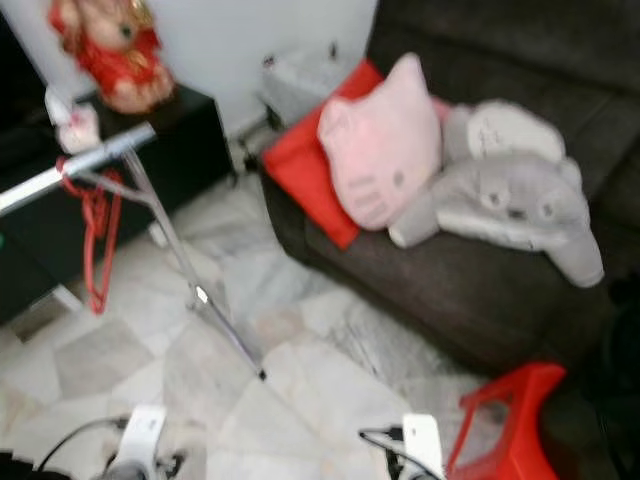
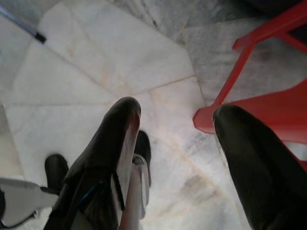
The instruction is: Hang hanger
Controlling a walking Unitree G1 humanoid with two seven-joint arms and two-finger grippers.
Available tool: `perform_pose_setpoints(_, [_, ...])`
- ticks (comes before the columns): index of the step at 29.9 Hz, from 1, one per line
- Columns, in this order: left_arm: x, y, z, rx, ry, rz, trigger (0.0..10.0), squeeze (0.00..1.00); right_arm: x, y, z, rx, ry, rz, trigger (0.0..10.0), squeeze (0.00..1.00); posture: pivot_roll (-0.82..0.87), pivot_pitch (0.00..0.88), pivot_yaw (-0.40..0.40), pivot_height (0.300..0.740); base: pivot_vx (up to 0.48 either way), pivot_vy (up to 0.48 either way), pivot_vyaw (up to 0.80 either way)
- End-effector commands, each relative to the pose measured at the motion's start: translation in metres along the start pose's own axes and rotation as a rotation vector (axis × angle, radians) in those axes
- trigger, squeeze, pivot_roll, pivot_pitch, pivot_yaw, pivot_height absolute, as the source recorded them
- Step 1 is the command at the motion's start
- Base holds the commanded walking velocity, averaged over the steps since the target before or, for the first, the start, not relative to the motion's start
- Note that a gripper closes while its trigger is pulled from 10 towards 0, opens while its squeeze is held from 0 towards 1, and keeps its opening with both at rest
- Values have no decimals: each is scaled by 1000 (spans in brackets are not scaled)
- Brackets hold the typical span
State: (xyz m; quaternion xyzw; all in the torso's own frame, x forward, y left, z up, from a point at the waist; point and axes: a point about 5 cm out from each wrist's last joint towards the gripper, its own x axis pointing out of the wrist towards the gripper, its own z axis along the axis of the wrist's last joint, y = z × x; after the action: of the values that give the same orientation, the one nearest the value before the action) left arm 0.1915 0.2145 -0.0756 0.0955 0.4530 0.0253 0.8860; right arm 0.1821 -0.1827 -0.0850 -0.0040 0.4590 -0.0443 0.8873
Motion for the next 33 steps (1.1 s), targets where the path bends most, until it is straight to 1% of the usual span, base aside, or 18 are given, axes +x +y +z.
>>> perform_pose_setpoints(1, [-1,0,-8,9,31,1,10000,0,-1,4,-8,11,26,10,10000,0,-71,42,43,740,0,0,-750])
perform_pose_setpoints(9, [-1,-3,-7,13,28,-8,10000,0,-1,3,-8,8,24,11,10000,0,-73,43,43,740,0,0,-750])
perform_pose_setpoints(33, [-1,-3,-7,28,28,-15,10000,0,-1,3,-8,11,26,12,10000,0,-74,48,46,740,0,0,-754])
